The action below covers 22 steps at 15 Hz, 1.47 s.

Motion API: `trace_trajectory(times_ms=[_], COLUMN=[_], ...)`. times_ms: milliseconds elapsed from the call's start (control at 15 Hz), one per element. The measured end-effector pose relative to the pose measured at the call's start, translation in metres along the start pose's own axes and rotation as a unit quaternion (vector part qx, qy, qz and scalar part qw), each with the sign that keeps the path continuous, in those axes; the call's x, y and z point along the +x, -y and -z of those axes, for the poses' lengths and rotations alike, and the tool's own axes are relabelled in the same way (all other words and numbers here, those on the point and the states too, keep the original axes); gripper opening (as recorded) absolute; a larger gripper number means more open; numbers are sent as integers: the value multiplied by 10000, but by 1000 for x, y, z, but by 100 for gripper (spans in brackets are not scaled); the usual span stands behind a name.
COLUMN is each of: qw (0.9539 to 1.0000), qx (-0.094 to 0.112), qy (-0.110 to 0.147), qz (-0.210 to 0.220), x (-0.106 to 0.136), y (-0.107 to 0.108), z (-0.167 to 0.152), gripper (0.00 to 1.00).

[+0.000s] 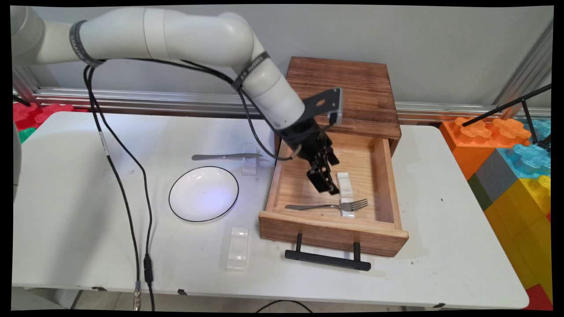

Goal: Pick up the knife from the left of the white plate

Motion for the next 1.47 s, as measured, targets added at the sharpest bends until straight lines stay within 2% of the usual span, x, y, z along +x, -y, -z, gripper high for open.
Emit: trace_trajectory(times_ms=[400, 733, 1133, 1467], qw=[9996, 9987, 9975, 9970], qx=[218, 451, 694, 723], qy=[-19, 17, 104, 254], qz=[-195, -217, -124, -89], x=[6, -17, -82, -136], y=[15, 35, 67, 93], z=[48, 105, 167, 191], gripper=[100, 100, 100, 100])
